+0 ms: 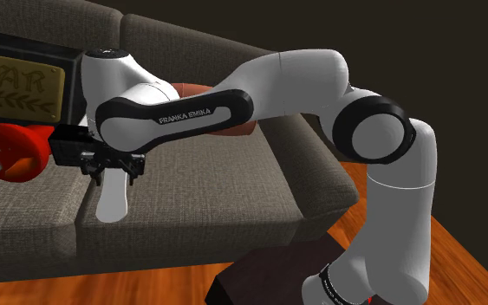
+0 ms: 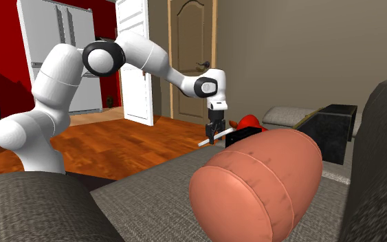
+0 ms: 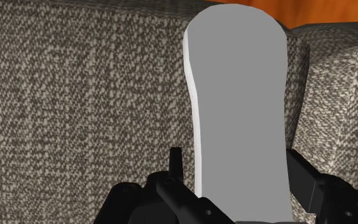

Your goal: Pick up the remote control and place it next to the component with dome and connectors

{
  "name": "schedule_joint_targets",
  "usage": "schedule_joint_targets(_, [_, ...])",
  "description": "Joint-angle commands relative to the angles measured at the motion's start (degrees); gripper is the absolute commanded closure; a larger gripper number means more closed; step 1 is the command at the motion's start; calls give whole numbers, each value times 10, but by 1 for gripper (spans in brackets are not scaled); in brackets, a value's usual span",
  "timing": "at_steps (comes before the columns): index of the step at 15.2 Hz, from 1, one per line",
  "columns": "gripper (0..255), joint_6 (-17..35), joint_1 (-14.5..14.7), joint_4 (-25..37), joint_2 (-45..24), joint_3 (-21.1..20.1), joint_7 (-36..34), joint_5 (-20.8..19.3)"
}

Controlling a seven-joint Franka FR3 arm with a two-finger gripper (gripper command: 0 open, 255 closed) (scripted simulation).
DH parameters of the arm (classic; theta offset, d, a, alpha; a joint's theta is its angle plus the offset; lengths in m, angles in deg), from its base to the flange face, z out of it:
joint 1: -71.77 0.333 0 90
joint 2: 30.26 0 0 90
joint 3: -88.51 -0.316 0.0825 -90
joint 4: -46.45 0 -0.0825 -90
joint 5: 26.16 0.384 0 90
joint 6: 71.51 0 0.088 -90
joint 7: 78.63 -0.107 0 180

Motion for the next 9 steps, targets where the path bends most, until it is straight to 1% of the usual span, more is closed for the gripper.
schedule_joint_targets(1, [255, 1, -1, -1, -3, 1, 0, 0])
schedule_joint_targets(2, [255, 1, -1, -1, -3, 1, 0, -1])
schedule_joint_targets(3, [0, 2, -1, -1, -3, 1, 0, -1])
schedule_joint_targets(8, [0, 1, -1, -1, -3, 1, 0, -1])
schedule_joint_targets(9, [0, -14, -2, 7, 5, -1, 2, 3])
